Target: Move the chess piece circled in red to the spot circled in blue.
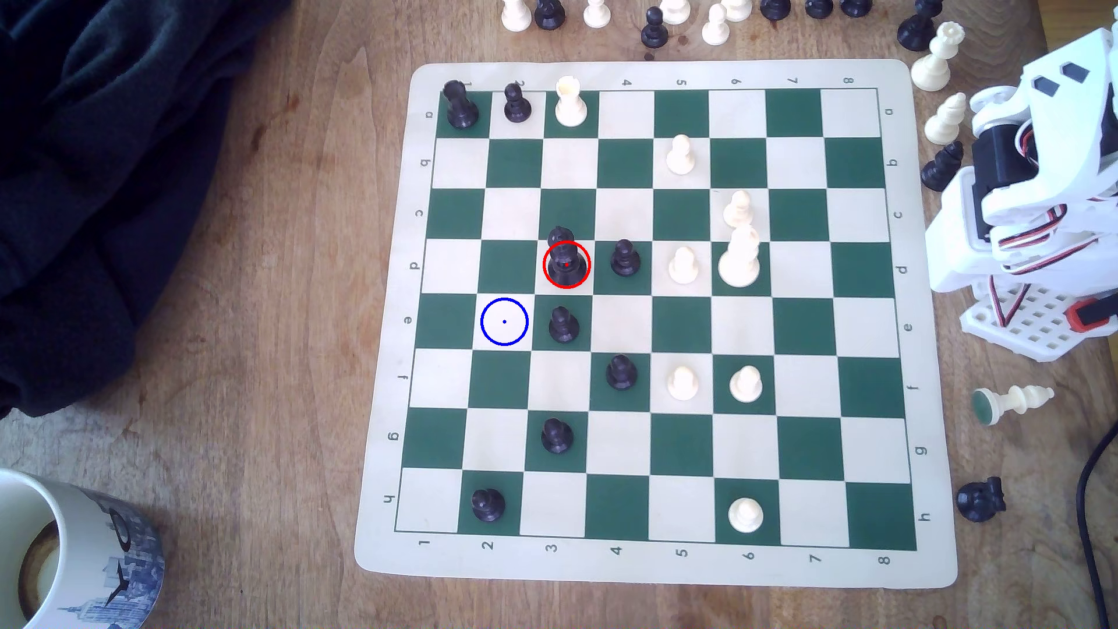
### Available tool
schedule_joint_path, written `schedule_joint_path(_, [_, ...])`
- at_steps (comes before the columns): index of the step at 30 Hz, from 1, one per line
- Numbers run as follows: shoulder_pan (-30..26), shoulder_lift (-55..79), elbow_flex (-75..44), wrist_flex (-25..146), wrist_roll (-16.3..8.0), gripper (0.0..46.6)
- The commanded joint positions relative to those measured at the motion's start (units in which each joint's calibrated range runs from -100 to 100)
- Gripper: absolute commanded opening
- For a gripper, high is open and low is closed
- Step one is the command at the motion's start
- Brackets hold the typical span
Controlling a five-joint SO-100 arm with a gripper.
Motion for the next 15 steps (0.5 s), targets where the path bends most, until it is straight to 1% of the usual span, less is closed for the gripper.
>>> schedule_joint_path(1, [1.08,-0.11,1.36,-0.7,0.15,0.2])
schedule_joint_path(3, [1.55,-0.11,1.36,5.19,0.15,0.2])
schedule_joint_path(6, [2.88,-0.11,-0.64,20.34,0.15,0.2])
schedule_joint_path(11, [4.05,-0.11,-3.72,36.56,0.15,0.2])
schedule_joint_path(12, [4.21,-0.11,-4.54,41.07,0.15,0.2])
schedule_joint_path(13, [4.99,-0.11,-6.53,50.32,-0.15,0.2])
schedule_joint_path(15, [6.24,-0.11,-8.25,59.41,-0.15,0.2])
